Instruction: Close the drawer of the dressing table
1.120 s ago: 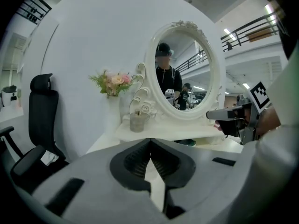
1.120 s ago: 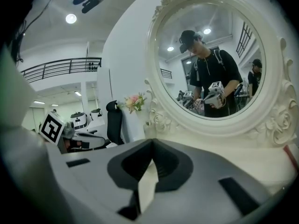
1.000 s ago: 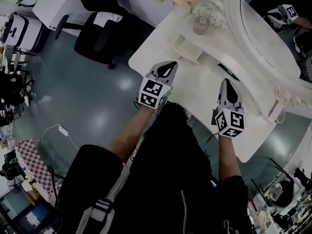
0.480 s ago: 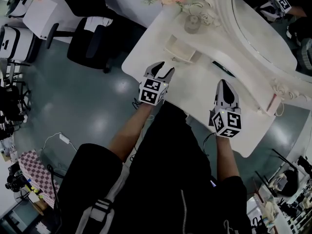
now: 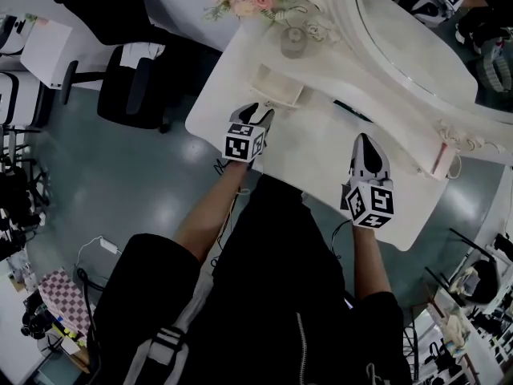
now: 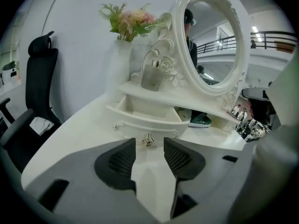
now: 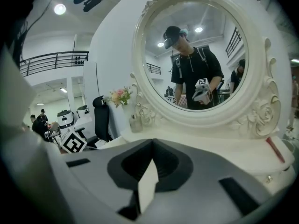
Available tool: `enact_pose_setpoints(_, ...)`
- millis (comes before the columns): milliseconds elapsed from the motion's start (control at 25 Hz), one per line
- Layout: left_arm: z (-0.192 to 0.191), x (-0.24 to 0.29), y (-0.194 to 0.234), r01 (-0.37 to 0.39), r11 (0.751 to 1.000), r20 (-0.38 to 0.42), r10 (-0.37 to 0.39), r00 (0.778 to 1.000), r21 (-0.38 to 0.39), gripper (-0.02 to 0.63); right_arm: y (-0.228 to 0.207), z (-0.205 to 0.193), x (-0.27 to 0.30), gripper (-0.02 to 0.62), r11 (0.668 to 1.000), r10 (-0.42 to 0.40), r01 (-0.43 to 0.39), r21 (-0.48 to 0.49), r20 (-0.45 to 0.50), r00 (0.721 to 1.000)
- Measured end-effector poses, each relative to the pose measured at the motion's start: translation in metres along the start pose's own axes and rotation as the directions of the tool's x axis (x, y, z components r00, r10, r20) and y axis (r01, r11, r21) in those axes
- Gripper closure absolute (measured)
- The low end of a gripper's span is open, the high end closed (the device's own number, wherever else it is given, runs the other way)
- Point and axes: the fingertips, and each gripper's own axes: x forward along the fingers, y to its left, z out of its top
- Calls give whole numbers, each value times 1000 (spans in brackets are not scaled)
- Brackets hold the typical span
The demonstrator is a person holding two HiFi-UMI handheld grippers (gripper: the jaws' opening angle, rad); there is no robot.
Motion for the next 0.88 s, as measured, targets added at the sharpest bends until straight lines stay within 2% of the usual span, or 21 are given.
enact_pose_setpoints(280,-7,18,6,22,998,-31,-24,999,-55,445,-14,-5,-1,592,999,-41,42,19,-11,999)
enact_pose_setpoints(480,-8,25,6,31,998,-42,-33,999,-50,479,-20,-6,-1,592,998,-60,60,32,-13,998)
enact_pose_setpoints(560,-8,26,4,36,998,-35,-38,999,-45,511,-22,-7,-1,592,997,-65,66,34,-15,998)
enact_pose_setpoints(880,-1,23,2,26,999,-13,-26,1000,-48,511,-24,-8,-1,592,997,-71,71,37,-15,997)
